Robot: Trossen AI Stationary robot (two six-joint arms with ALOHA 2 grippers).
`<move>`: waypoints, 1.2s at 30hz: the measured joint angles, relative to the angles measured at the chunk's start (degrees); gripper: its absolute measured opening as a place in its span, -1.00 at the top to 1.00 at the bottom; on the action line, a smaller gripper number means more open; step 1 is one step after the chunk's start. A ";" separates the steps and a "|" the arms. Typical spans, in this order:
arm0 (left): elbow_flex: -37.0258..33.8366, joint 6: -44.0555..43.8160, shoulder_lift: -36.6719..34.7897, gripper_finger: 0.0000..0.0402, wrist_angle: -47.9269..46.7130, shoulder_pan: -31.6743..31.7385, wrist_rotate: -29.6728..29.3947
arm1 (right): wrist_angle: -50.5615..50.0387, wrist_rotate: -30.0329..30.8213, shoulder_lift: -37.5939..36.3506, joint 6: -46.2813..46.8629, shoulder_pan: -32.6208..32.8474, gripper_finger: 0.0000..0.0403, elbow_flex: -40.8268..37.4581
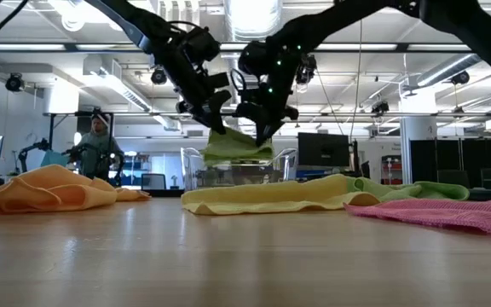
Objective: Fold microfiber towels
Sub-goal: Put the folded green microfiber cloth into the transparent bin
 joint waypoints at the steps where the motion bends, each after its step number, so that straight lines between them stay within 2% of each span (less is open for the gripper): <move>1: -0.15 -0.08 0.60 0.92 0.24 0.47 0.04 | 0.34 -0.06 0.40 -0.27 -0.24 0.96 0.00; 13: -0.19 -0.23 6.90 0.92 1.64 2.28 -0.01 | 2.49 -1.63 4.34 -3.10 -2.43 0.96 0.02; 17: -0.19 -0.23 7.76 0.92 1.90 2.44 -0.03 | 2.33 -1.59 5.30 -0.62 -2.46 0.96 0.11; 28: -0.19 -0.10 8.00 0.92 2.19 2.43 -1.35 | 2.70 -0.86 5.47 -2.35 -2.49 0.95 0.15; 31: -0.19 0.15 7.95 0.92 2.54 2.43 -1.58 | 2.68 -0.70 5.47 -2.37 -2.49 0.88 0.15; 36: -0.22 0.15 7.70 0.89 2.56 2.48 -1.90 | 2.20 0.13 5.49 -2.26 -2.68 0.62 0.15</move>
